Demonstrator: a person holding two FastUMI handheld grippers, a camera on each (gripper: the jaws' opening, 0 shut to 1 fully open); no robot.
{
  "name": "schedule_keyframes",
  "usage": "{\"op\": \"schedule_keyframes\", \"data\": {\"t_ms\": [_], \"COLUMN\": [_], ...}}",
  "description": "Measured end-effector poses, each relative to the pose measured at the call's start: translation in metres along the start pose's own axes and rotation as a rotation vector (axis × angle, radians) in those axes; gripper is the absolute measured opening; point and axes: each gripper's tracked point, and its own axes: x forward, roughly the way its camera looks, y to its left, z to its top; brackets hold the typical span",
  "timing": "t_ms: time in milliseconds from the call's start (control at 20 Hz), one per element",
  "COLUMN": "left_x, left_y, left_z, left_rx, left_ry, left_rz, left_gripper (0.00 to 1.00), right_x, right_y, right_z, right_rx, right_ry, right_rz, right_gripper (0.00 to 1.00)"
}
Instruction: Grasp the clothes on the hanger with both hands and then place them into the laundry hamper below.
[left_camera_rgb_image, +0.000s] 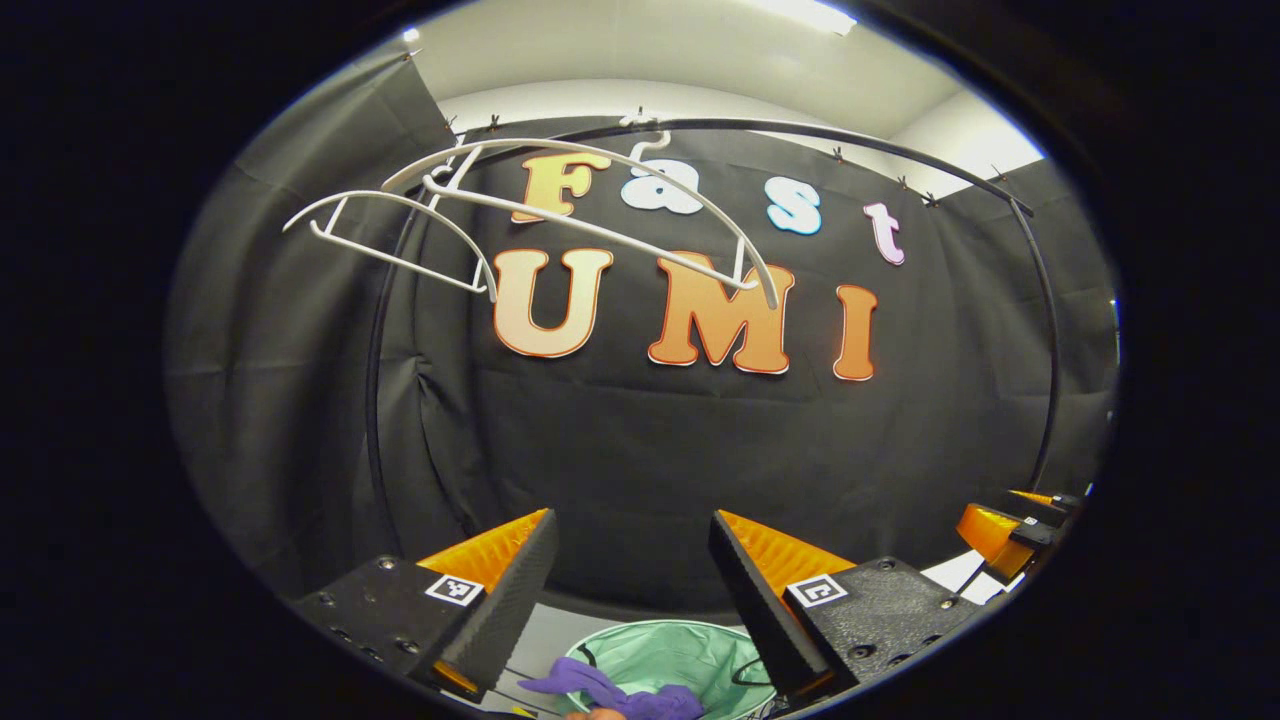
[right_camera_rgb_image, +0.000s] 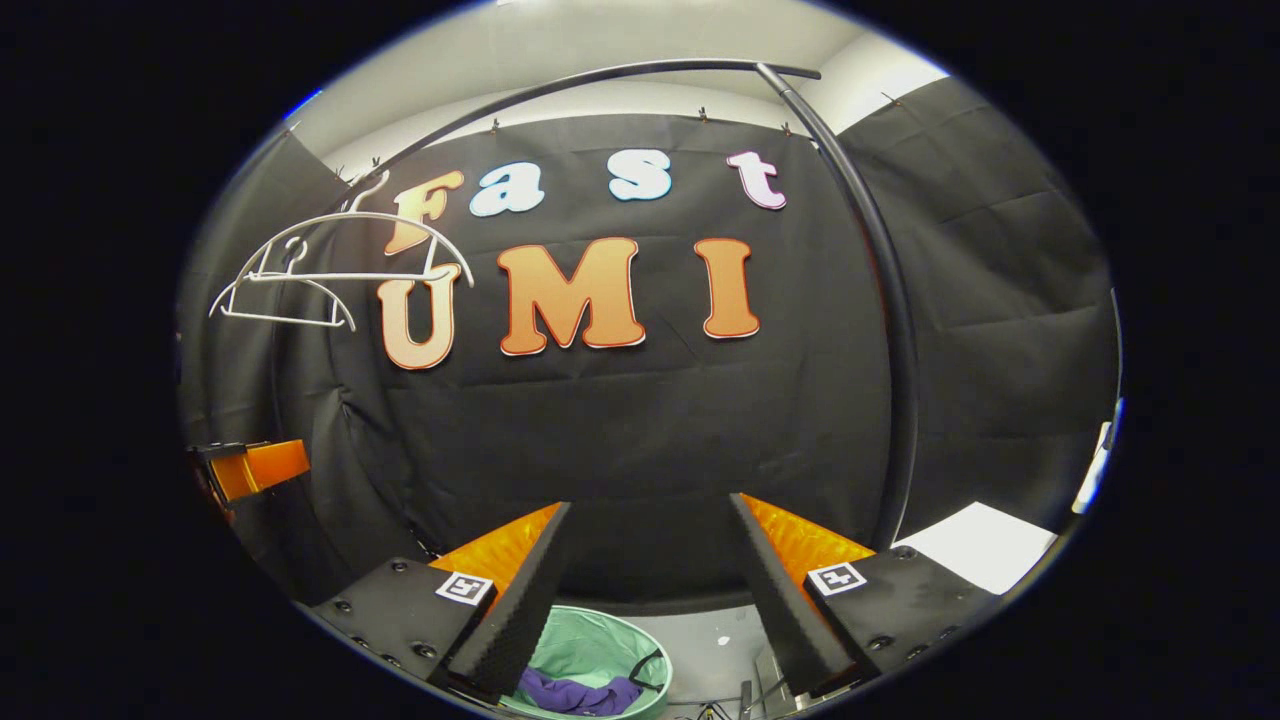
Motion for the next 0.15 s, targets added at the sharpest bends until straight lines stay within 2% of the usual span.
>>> {"op": "schedule_keyframes", "data": {"t_ms": [150], "left_x": [0.0032], "left_y": [0.0039], "left_z": [0.0001], "left_rx": [0.0], "left_ry": [0.012], "left_rz": [-0.002], "left_gripper": [0.99], "right_x": [0.0002], "right_y": [0.0022], "right_z": [-0.0009], "right_rx": [-0.001], "right_ry": [0.001], "right_rz": [0.006], "right_gripper": [1.0]}}
